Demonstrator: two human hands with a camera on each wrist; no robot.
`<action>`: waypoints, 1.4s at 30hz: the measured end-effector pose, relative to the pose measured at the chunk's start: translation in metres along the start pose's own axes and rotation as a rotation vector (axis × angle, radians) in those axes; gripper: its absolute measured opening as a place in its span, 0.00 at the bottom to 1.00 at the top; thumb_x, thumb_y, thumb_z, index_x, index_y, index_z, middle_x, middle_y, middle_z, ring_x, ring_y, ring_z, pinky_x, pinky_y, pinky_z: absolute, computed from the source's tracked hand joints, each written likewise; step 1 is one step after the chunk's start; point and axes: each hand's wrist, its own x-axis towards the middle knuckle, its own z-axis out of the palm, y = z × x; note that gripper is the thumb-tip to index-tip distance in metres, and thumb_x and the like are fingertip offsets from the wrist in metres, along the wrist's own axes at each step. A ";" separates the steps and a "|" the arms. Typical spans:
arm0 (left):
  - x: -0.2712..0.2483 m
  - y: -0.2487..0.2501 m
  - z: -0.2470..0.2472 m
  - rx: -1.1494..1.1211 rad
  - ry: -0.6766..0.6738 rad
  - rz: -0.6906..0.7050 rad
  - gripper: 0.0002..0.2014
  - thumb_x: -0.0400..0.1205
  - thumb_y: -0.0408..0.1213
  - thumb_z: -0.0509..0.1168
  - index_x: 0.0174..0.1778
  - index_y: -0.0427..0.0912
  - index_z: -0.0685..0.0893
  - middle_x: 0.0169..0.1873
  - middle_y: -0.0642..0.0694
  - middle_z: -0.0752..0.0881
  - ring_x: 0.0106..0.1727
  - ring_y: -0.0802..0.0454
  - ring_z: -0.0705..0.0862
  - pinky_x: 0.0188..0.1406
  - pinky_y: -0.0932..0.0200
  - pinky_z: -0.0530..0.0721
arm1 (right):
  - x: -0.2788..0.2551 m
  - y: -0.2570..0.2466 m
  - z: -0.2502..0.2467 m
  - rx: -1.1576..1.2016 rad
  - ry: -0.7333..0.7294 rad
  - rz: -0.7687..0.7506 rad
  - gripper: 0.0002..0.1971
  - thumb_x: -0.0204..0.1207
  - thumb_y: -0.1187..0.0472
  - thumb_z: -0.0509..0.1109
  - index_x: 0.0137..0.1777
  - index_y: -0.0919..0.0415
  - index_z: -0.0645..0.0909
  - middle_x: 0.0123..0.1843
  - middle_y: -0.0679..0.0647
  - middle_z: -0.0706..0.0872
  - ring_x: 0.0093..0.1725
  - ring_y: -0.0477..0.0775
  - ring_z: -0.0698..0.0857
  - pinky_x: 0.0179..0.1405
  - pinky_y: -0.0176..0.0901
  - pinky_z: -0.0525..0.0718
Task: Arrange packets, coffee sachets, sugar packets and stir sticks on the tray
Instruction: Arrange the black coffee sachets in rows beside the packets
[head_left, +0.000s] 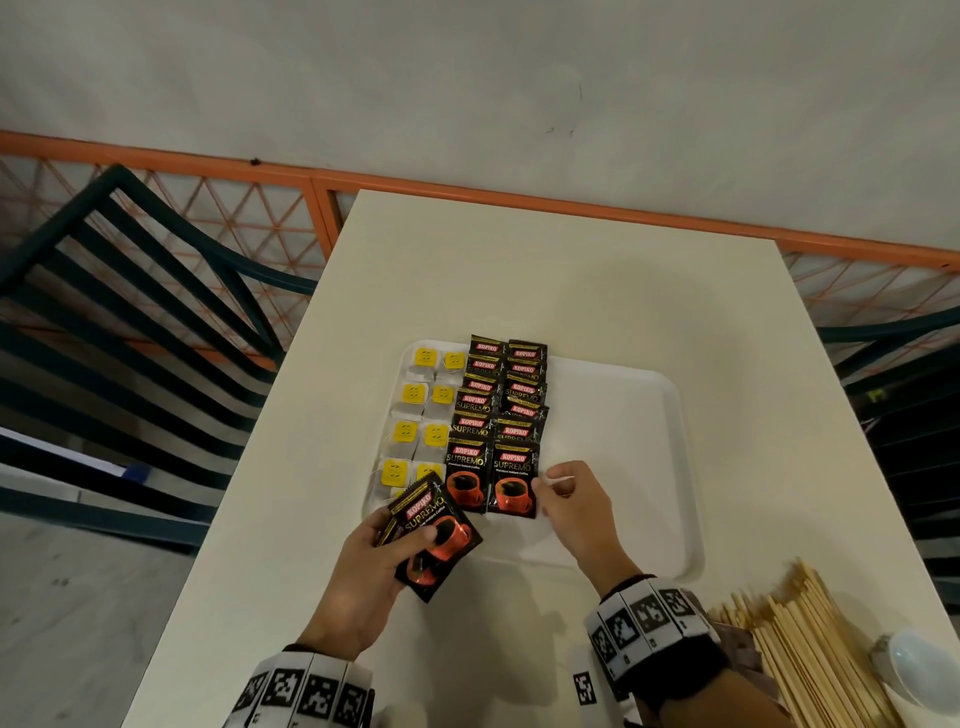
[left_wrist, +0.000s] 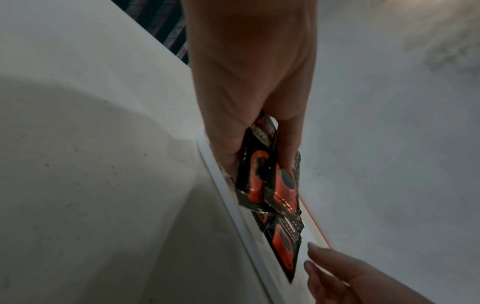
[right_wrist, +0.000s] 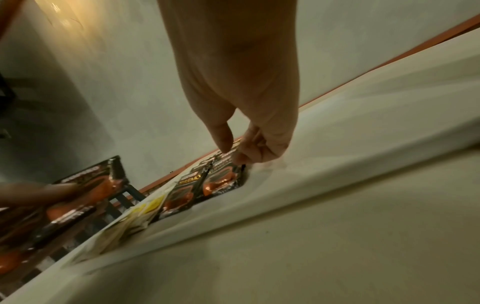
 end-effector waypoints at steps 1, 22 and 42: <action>0.000 0.001 0.001 0.019 -0.001 0.004 0.14 0.75 0.21 0.67 0.55 0.37 0.82 0.44 0.39 0.90 0.42 0.46 0.90 0.34 0.56 0.88 | -0.004 -0.003 0.000 -0.010 -0.036 -0.045 0.04 0.77 0.58 0.68 0.48 0.55 0.76 0.39 0.50 0.84 0.39 0.48 0.81 0.35 0.29 0.73; 0.019 0.011 0.016 0.399 -0.025 0.169 0.06 0.77 0.22 0.65 0.41 0.37 0.81 0.38 0.40 0.85 0.43 0.45 0.84 0.46 0.55 0.80 | -0.026 0.011 -0.005 0.144 -0.317 0.001 0.08 0.76 0.70 0.65 0.40 0.57 0.76 0.32 0.52 0.81 0.31 0.48 0.79 0.28 0.33 0.76; 0.051 0.022 0.031 1.449 -0.013 0.603 0.21 0.76 0.40 0.71 0.65 0.43 0.80 0.61 0.46 0.76 0.64 0.51 0.74 0.59 0.64 0.72 | -0.031 0.024 -0.006 -0.271 -0.146 -0.209 0.08 0.74 0.67 0.69 0.44 0.54 0.73 0.32 0.42 0.76 0.33 0.39 0.76 0.33 0.24 0.75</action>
